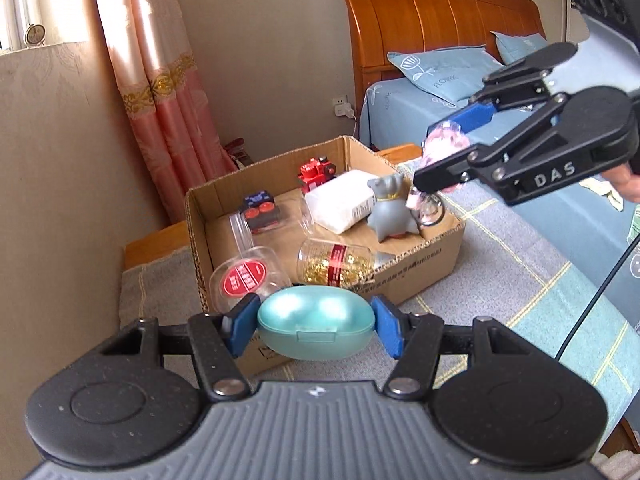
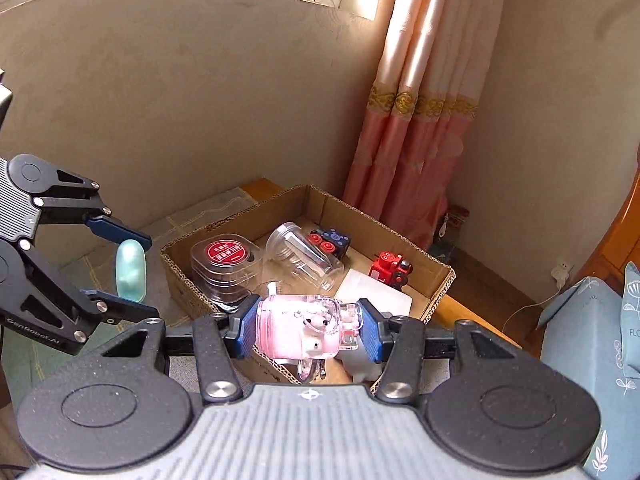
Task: Organize rigid objects
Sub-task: 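Lower the egg case and keychain into the box and open both tools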
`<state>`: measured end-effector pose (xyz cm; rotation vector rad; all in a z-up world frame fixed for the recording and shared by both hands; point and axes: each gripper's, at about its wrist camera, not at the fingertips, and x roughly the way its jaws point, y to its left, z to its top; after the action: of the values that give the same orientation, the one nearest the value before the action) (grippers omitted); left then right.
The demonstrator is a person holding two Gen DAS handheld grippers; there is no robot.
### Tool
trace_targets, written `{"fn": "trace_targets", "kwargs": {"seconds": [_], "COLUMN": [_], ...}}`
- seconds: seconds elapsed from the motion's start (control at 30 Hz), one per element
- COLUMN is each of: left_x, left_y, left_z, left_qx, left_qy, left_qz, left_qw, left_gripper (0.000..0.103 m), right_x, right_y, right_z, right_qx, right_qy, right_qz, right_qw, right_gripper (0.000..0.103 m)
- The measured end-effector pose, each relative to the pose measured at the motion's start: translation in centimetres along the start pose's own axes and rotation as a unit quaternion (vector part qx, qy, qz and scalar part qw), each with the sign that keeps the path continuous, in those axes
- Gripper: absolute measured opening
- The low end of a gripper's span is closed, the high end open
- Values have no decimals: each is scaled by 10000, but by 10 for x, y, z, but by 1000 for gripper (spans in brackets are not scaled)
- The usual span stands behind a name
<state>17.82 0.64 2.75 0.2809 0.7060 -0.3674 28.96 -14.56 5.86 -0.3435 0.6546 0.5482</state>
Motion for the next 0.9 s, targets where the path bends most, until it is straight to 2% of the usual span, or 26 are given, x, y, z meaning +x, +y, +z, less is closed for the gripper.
{"fn": "trace_targets", "kwargs": {"seconds": [0.23, 0.27, 0.3, 0.37, 0.57, 0.73, 0.9], "left_x": [14, 17, 19, 24, 46, 74, 105], "left_y": [12, 13, 14, 16, 18, 15, 8], "left_z": [33, 38, 42, 50, 70, 78, 78], "left_qx": [33, 38, 50, 55, -55, -179, -289], "left_qy": [-134, -135, -135, -145, -71, 135, 405], "left_qz": [77, 90, 106, 117, 86, 8, -55], "left_qw": [9999, 9999, 9998, 9998, 9999, 9997, 9987], "left_gripper": [61, 61, 61, 61, 61, 61, 61], "right_x": [30, 30, 29, 23, 6, -10, -20], "right_y": [-6, -6, -7, -10, -21, -20, -13], "right_z": [-6, -7, -8, -10, -22, -35, -42], "right_qx": [413, 469, 544, 697, 1223, 1520, 1563], "right_qy": [164, 164, 130, -5, 58, 119, 87], "right_qz": [-170, -201, -249, -283, -327, -422, -485], "right_qw": [9989, 9986, 9981, 9972, 9919, 9874, 9865], "right_gripper": [57, 65, 80, 96, 103, 103, 103]}}
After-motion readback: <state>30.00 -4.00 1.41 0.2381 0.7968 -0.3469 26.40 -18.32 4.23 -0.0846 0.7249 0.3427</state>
